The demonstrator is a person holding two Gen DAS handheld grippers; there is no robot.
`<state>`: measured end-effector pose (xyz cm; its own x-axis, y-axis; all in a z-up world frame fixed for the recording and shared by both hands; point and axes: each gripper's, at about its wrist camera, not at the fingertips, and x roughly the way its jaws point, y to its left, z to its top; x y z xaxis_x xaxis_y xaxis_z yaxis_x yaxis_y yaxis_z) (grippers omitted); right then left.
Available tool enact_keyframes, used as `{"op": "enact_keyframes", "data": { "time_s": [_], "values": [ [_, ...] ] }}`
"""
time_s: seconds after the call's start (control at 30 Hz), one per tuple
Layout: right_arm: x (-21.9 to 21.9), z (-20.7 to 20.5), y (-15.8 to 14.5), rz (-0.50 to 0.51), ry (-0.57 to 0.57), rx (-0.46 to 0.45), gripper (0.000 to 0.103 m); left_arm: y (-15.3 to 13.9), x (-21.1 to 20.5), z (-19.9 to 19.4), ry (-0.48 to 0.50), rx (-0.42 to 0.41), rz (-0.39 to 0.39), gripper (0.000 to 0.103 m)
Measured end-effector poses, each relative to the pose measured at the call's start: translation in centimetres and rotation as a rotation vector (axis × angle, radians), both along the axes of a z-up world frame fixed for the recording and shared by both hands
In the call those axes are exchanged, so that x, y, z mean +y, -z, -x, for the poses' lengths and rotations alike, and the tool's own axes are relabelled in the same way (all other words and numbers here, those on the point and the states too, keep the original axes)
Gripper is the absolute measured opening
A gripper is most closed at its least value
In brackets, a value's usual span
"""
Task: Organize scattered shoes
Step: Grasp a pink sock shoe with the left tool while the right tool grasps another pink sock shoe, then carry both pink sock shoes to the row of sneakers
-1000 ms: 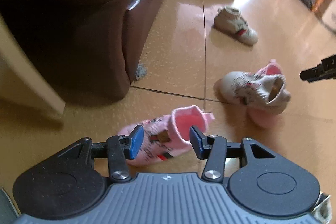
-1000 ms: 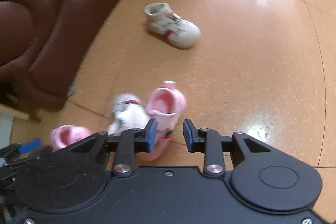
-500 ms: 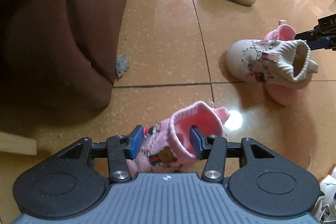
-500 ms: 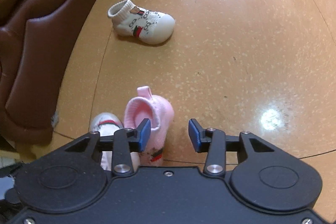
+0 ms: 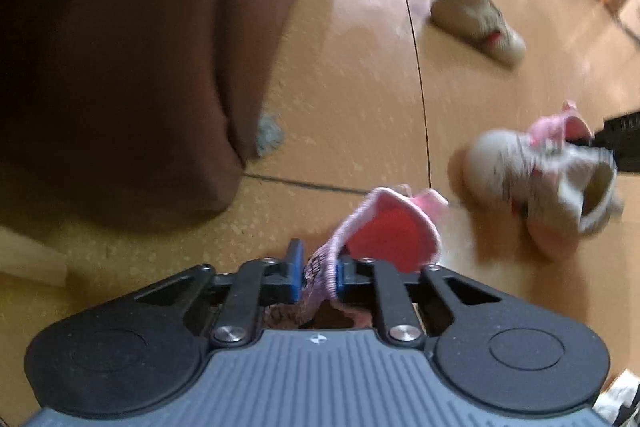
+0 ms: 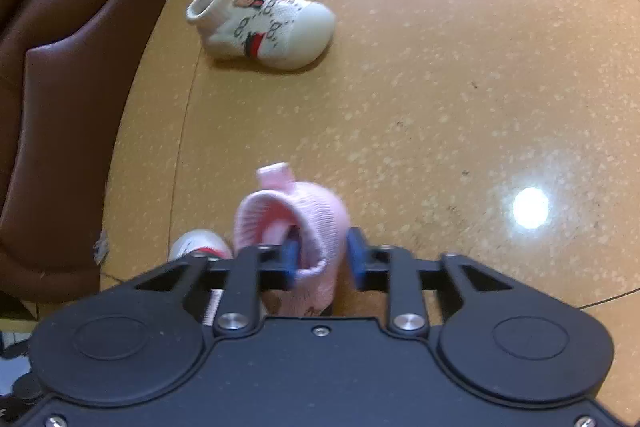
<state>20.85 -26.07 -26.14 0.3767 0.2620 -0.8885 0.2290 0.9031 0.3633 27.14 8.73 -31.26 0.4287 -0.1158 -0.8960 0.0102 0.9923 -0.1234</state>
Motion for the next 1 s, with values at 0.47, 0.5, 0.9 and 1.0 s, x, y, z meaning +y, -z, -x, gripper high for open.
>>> {"op": "enact_keyframes", "data": {
  "time_s": [0.47, 0.5, 0.9, 1.0],
  "values": [
    [-4.5, 3.6, -7.3, -0.092, 0.164, -0.134, 0.009, -9.5, -2.7, 3.5, -0.057, -0.150, 0.161, 0.010],
    [-4.9, 4.3, -8.2, -0.103, 0.172, -0.144, 0.009, -10.2, -2.9, 4.1, -0.058, -0.153, 0.165, 0.010],
    [-4.7, 14.2, -15.8, -0.247, 0.230, -0.193, 0.008, -16.2, -3.0, 14.7, -0.099, -0.162, 0.190, 0.010],
    [-3.3, 17.7, -15.9, -0.285, 0.239, -0.171, 0.008, -16.8, -2.8, 17.8, -0.117, -0.150, 0.190, 0.010]
  ]
}}
